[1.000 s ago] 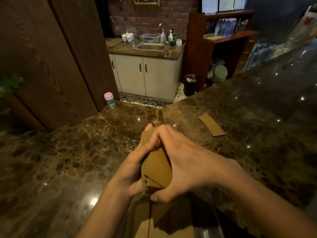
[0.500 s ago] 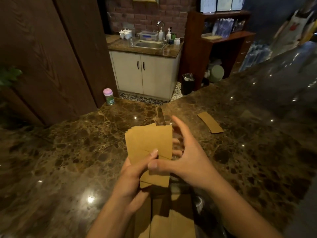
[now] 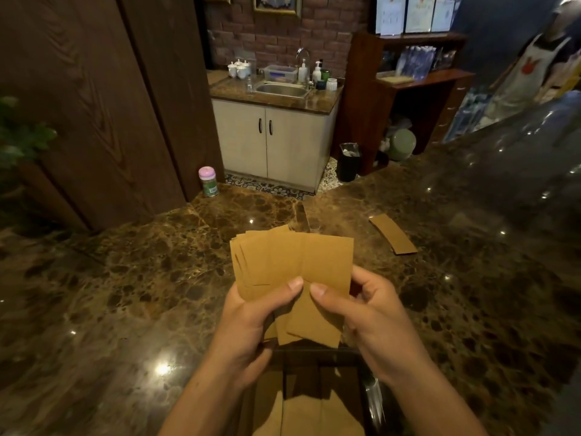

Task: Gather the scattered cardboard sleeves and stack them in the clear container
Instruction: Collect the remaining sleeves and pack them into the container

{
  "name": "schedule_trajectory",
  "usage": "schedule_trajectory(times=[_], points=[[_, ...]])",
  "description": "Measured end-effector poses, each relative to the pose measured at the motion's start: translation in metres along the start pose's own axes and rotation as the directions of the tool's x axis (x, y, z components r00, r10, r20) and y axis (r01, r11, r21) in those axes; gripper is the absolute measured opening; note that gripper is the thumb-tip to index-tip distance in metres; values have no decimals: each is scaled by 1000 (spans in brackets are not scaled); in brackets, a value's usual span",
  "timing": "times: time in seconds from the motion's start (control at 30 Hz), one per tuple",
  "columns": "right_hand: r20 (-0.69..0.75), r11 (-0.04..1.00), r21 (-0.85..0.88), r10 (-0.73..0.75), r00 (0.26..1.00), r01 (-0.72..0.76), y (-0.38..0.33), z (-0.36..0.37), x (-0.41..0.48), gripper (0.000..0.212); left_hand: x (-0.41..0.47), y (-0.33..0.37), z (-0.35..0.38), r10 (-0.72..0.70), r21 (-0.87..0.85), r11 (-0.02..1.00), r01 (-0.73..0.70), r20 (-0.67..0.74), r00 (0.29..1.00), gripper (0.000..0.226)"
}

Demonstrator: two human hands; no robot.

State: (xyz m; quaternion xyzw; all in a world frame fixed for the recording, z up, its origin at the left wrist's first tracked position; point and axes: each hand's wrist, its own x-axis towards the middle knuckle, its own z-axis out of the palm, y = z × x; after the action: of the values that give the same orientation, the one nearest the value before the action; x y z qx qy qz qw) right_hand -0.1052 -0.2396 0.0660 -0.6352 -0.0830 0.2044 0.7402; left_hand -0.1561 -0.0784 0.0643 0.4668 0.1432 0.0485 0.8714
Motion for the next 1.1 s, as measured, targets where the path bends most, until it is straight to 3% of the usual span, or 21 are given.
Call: schedule_trajectory(times=[0.07, 0.23, 0.37, 0.5, 0.57, 0.67, 0.77, 0.93, 1.0, 1.1], points=[[-17, 1000, -17, 1, 1000, -1, 1, 1, 1, 42, 2, 0, 0, -9, -1, 1000, 9, -20, 1000, 28], [-22, 999, -43, 7, 1000, -8, -3, -7, 4, 39, 4, 3, -6, -22, -17, 1000, 21, -69, 997, 50], [31, 998, -61, 5, 1000, -3, -10, -9, 9, 44, 5, 4, -10, -59, 84, 995, 57, 22, 998, 51], [-145, 995, 59, -66, 987, 75, -14, -4, 13, 29, 1, 1, -5, -15, 37, 999, 13, 57, 998, 57], [-160, 997, 45, -54, 986, 62, -11, -4, 10, 27, 0, 0, -3, 41, 3, 999, -41, 11, 999, 59], [-13, 984, -176, -14, 1000, 11, -11, -18, 4, 34, 4, 1, -7, 68, -41, 997, -72, -93, 993, 51], [96, 889, -451, -40, 995, 79, -24, -33, 0, 47, 7, 5, -16, 41, -13, 999, -43, -125, 991, 61], [160, 806, -560, -123, 979, 193, -44, -41, 4, 61, 9, 14, -17, -48, 149, 988, 41, 48, 998, 50], [225, 766, -607, -92, 970, 213, -48, -42, 7, 66, 10, 16, -14, -74, 225, 973, 44, 127, 989, 38], [295, 747, -632, -16, 955, 208, -46, -38, 7, 55, 7, 12, -12, -115, 224, 972, 73, 182, 977, 29]])
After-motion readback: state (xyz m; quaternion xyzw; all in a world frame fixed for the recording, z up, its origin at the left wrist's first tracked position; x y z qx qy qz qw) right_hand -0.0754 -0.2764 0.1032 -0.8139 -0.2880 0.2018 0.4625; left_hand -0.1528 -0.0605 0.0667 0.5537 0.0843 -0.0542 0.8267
